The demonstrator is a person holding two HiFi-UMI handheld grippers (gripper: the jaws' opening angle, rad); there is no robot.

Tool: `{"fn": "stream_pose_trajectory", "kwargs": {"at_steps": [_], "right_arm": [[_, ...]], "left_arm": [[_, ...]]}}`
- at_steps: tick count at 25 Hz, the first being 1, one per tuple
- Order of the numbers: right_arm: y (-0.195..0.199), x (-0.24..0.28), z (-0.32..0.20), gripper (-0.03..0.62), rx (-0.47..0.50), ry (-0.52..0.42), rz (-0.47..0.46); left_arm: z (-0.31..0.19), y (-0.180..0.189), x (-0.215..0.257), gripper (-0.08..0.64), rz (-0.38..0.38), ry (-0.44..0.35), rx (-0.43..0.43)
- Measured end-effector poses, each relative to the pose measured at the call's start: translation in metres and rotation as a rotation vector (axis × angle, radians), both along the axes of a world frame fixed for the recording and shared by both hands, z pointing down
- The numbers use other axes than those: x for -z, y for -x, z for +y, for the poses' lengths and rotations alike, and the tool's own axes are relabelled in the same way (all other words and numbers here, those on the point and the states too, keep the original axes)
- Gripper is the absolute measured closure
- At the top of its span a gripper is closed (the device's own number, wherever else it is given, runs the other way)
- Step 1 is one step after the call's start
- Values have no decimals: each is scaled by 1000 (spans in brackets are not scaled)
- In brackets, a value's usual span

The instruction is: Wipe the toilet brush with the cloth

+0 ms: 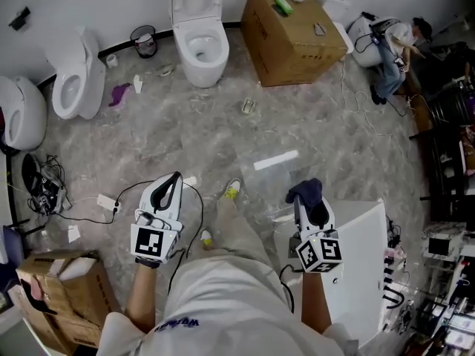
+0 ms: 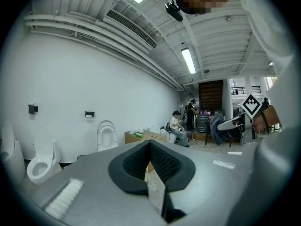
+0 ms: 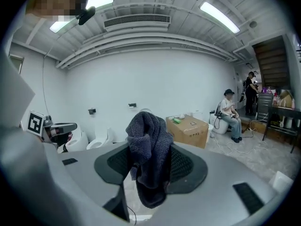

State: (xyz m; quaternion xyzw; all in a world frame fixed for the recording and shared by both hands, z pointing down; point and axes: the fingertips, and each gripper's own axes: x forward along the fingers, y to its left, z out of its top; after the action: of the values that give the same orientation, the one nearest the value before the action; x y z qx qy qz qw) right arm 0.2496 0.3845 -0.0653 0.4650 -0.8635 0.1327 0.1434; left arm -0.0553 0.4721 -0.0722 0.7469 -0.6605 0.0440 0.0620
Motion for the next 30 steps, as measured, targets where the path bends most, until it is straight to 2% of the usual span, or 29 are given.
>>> {"fn": "stream_pose_trajectory", "kwargs": {"at_steps": [4,8,12,16,20,24,26,30], "right_arm": [[11,-17,-70,393,-7,37,-2],[13,-25,-137,393,-24,67,-33],[8,-40,-202,391,-45,99,-25],[2,-53,-252,387,-96,139,-81],[4,-69,-278,385,-143,181,-102],[31,-87,-289,387,-145,216,-45],[49,-92,-296,388,-154,218,-14],[68,-108,-303,385,-245,217,44]], "left_arm": [[-73,12,0,560,4,23,-10],[-143,18,7,560,-30,54,-22],[-200,26,9,560,-46,97,-6],[-242,34,14,560,-97,129,-14],[-270,45,10,560,-123,155,-35],[-308,70,-4,560,-118,166,-81],[-335,85,-16,560,-98,161,-121],[-385,96,-49,560,-47,145,-253]]}}
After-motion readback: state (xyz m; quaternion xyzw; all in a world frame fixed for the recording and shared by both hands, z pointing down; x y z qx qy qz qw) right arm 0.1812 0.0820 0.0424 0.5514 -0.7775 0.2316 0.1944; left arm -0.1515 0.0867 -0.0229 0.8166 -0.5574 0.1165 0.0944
